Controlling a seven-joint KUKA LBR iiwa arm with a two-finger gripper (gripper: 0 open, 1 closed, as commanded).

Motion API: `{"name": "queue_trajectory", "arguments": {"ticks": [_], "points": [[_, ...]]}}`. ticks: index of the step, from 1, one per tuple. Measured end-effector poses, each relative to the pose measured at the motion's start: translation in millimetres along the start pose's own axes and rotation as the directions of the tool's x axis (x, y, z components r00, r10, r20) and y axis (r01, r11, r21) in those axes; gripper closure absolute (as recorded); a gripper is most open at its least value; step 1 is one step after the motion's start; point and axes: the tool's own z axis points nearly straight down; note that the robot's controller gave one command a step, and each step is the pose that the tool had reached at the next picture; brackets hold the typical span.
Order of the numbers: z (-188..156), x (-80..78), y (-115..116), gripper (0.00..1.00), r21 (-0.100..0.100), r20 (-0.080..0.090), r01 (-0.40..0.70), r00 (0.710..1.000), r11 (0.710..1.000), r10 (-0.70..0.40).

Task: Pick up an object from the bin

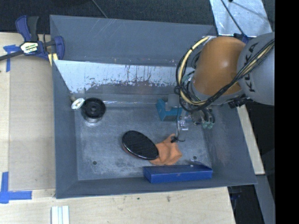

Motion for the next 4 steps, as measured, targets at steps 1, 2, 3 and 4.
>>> {"name": "queue_trajectory", "arguments": {"ticks": [1, 2, 3, 4], "points": [[-5, -1.8, 0, 0.0, 0.0, 0.008, 0.0, 1.0, 1.0, 0.0], [28, 11.7, 37, 0.0, 0.002, 0.014, -0.007, 1.0, 1.0, 0.007], [44, 14.7, 56, 0.0, 0.0, 0.005, -0.007, 1.0, 1.0, 0.007], [5, 12.5, 58, 0.0, 0.001, -0.001, 0.021, 1.0, 1.0, -0.021]]}}
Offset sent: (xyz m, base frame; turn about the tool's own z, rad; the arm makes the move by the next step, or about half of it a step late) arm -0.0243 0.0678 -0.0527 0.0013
